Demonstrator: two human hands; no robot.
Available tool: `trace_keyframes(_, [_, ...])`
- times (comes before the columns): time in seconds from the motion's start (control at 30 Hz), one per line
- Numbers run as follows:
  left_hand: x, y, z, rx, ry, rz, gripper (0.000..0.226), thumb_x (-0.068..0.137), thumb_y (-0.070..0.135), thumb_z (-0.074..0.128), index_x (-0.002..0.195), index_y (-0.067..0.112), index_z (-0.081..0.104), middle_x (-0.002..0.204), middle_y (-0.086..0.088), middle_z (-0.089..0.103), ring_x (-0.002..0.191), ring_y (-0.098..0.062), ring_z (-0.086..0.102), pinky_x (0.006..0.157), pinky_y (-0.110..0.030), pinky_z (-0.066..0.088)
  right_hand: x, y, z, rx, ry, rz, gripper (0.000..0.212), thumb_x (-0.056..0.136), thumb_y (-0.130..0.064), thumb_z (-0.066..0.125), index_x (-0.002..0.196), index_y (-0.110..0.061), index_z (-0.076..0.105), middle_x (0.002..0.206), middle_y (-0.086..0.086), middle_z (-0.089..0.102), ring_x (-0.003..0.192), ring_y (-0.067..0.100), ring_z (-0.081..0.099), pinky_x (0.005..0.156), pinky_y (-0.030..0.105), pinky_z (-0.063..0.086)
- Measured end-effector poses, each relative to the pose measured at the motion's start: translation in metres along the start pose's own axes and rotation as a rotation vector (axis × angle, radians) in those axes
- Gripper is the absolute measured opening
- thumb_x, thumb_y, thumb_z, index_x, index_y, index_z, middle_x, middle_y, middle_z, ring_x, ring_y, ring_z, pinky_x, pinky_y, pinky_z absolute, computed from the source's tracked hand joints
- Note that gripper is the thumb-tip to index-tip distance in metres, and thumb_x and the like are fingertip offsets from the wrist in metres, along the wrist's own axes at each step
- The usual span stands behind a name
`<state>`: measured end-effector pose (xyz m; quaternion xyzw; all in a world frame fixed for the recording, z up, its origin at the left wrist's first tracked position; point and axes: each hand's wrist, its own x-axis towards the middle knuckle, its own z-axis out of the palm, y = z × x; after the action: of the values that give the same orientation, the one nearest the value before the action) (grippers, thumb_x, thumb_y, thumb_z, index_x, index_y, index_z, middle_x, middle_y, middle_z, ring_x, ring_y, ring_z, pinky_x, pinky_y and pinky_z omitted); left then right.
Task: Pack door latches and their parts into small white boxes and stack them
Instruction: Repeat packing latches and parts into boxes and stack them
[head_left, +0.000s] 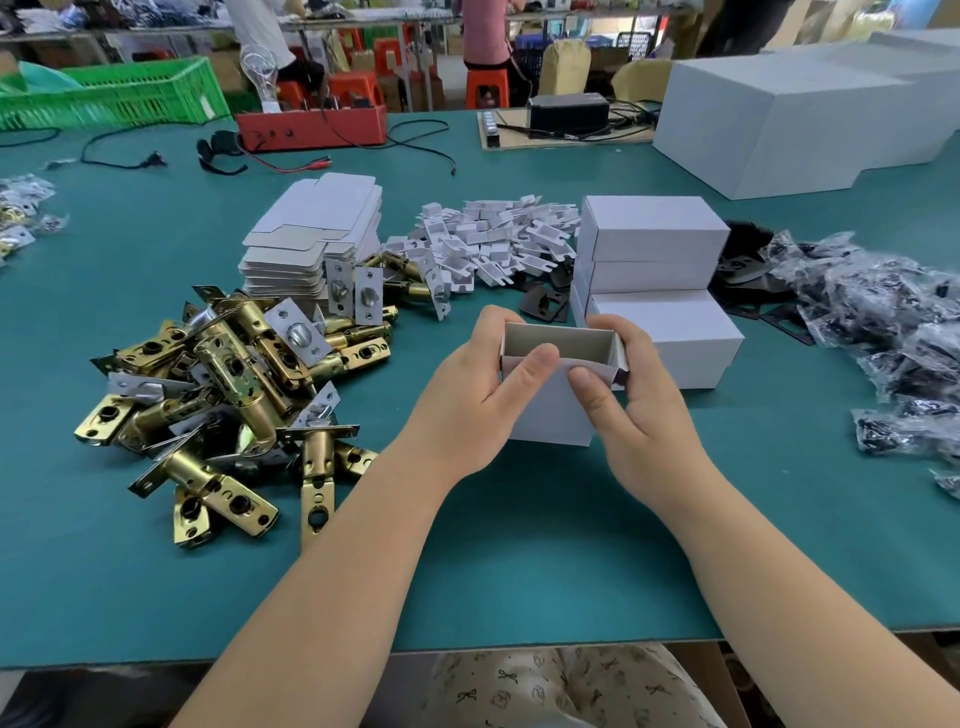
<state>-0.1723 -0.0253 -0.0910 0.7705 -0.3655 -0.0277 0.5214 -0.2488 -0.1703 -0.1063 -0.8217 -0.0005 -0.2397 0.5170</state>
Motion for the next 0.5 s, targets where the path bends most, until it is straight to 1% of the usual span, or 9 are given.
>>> trace_keyframes(0.03, [0.000,0.000,0.001,-0.044,-0.007,-0.017,0.035,0.088,0.063,0.037,0.100,0.029,0.041,0.075,0.028,0.058,0.066,0.004,0.051,0.060,-0.014,0.037,0.000,0.001,0.001,0.027,-0.031,0.024,0.044,0.087,-0.045,0.049,0.127,-0.050,0.029,0.125,-0.010,0.055,0.108,-0.004,0.051,0.092,0.011,0.038])
trace_keyframes(0.1, [0.000,0.001,0.005,-0.139,-0.016,-0.046,0.031,0.091,0.059,0.034,0.104,0.031,0.041,0.087,0.025,0.057,0.077,0.003,0.051,0.071,-0.013,0.040,0.001,0.004,0.003,0.064,-0.083,0.059,0.066,0.086,-0.045,0.049,0.142,-0.041,0.014,0.144,0.000,0.042,0.130,0.012,0.041,0.111,0.032,0.033])
trace_keyframes(0.13, [0.000,0.002,0.007,-0.185,-0.022,-0.059,0.028,0.094,0.054,0.033,0.108,0.031,0.041,0.095,0.021,0.058,0.085,0.002,0.053,0.077,-0.012,0.041,0.001,0.004,0.004,0.067,-0.097,0.063,0.072,0.086,-0.045,0.049,0.145,-0.038,0.009,0.147,0.001,0.037,0.135,0.016,0.036,0.114,0.039,0.029])
trace_keyframes(0.17, [0.000,0.002,0.008,-0.229,-0.026,-0.071,0.028,0.095,0.050,0.032,0.112,0.030,0.041,0.105,0.016,0.058,0.095,0.000,0.055,0.084,-0.013,0.043,0.001,0.004,0.006,0.067,-0.101,0.058,0.074,0.086,-0.045,0.049,0.146,-0.036,0.005,0.148,0.001,0.035,0.137,0.016,0.033,0.115,0.042,0.026])
trace_keyframes(0.23, [-0.001,0.003,0.009,-0.309,-0.031,-0.094,0.035,0.093,0.049,0.030,0.119,0.027,0.042,0.120,0.006,0.056,0.108,-0.006,0.056,0.092,-0.019,0.045,0.001,0.004,0.008,0.076,-0.083,0.043,0.071,0.087,-0.045,0.047,0.142,-0.038,0.004,0.149,-0.001,0.032,0.139,0.016,0.030,0.116,0.043,0.024])
trace_keyframes(0.33, [-0.001,0.006,0.008,-0.370,-0.040,-0.115,0.032,0.092,0.049,0.029,0.112,0.029,0.044,0.111,0.004,0.056,0.096,-0.003,0.056,0.081,-0.013,0.045,0.003,0.004,0.010,0.075,-0.049,0.030,0.060,0.088,-0.045,0.043,0.136,-0.042,0.008,0.151,-0.004,0.027,0.139,0.015,0.028,0.116,0.043,0.023])
trace_keyframes(0.4, [0.000,0.005,0.008,-0.383,-0.033,-0.120,0.031,0.091,0.048,0.030,0.108,0.026,0.044,0.105,0.003,0.056,0.092,-0.006,0.054,0.078,-0.014,0.044,0.003,0.004,0.010,0.109,-0.055,0.030,0.050,0.089,-0.045,0.042,0.132,-0.044,0.017,0.148,-0.006,0.032,0.137,0.013,0.032,0.114,0.041,0.027])
trace_keyframes(0.43, [0.001,0.005,0.009,-0.384,-0.027,-0.122,0.032,0.091,0.048,0.030,0.106,0.024,0.044,0.104,0.003,0.056,0.090,-0.007,0.054,0.077,-0.015,0.044,0.003,0.004,0.011,0.134,-0.061,0.033,0.045,0.089,-0.045,0.042,0.130,-0.043,0.022,0.143,-0.010,0.038,0.133,0.009,0.036,0.112,0.037,0.031])
trace_keyframes(0.5, [0.001,0.004,0.009,-0.387,-0.021,-0.122,0.032,0.091,0.048,0.030,0.104,0.022,0.043,0.102,0.002,0.055,0.089,-0.007,0.054,0.076,-0.016,0.043,0.004,0.005,0.011,0.161,-0.074,0.027,0.039,0.090,-0.042,0.041,0.127,-0.037,0.030,0.124,-0.031,0.046,0.118,-0.005,0.044,0.101,0.020,0.036])
